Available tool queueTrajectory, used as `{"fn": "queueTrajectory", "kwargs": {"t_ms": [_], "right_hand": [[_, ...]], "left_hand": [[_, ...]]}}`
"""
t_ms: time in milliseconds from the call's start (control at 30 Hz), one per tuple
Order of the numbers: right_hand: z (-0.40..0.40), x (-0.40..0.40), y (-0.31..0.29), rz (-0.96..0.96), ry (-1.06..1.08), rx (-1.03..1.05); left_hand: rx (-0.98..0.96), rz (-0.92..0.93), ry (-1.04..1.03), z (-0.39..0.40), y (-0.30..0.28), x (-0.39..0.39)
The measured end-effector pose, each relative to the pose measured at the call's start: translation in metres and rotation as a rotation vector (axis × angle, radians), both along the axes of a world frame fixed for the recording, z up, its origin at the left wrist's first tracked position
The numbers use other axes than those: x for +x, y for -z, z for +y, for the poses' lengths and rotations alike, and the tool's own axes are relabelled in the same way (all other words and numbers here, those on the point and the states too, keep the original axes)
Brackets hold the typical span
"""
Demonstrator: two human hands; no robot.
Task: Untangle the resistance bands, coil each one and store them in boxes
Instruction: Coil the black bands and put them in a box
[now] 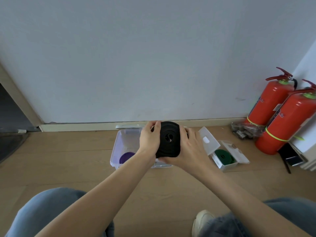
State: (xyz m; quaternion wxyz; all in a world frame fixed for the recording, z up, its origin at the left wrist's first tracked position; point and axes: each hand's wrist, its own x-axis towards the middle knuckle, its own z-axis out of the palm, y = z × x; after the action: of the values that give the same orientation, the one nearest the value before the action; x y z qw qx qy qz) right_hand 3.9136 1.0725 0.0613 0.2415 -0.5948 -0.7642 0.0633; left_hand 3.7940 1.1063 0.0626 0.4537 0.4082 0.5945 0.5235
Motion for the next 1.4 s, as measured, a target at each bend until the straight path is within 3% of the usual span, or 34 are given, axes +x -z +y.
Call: {"fn": "queueTrajectory", "kwargs": {"t_ms": [167, 233, 333, 433, 567, 700, 833, 967, 1167, 1400], "right_hand": [[0.044, 0.017, 0.019, 0.217, 0.017, -0.17], [0.075, 0.025, 0.033, 0.242, 0.08, -0.235], [0.123, 0.036, 0.071, 0.239, 0.115, -0.425], [0.156, 0.035, 0.123, 0.133, 0.077, -0.56], [0.194, 0.01, 0.197, -0.171, -0.034, -0.579], [0.239, -0.013, 0.257, -0.176, 0.01, -0.638], [0.261, -0.024, 0.302, -0.175, 0.054, -0.656], [0.268, -0.032, 0.328, -0.297, -0.029, -0.785], [0.271, -0.019, 0.321, -0.338, -0.104, -0.923], [0.269, -0.011, 0.295, -0.303, -0.106, -0.779]], "left_hand": [[-0.132, 0.047, 0.285, 0.032, 0.019, -0.009], [-0.168, 0.129, 0.278, 0.055, 0.039, -0.019], [-0.245, 0.395, 0.173, 0.086, 0.088, -0.043], [-0.309, 0.623, 0.196, 0.111, 0.143, -0.065], [-0.241, 0.791, 0.339, 0.142, 0.202, -0.078], [-0.146, 0.887, 0.452, 0.158, 0.243, -0.078], [-0.066, 0.844, 0.473, 0.154, 0.271, -0.081], [-0.025, 0.816, 0.431, 0.148, 0.284, -0.078], [-0.03, 0.83, 0.408, 0.147, 0.285, -0.076], [-0.029, 0.862, 0.399, 0.146, 0.287, -0.076]]}}
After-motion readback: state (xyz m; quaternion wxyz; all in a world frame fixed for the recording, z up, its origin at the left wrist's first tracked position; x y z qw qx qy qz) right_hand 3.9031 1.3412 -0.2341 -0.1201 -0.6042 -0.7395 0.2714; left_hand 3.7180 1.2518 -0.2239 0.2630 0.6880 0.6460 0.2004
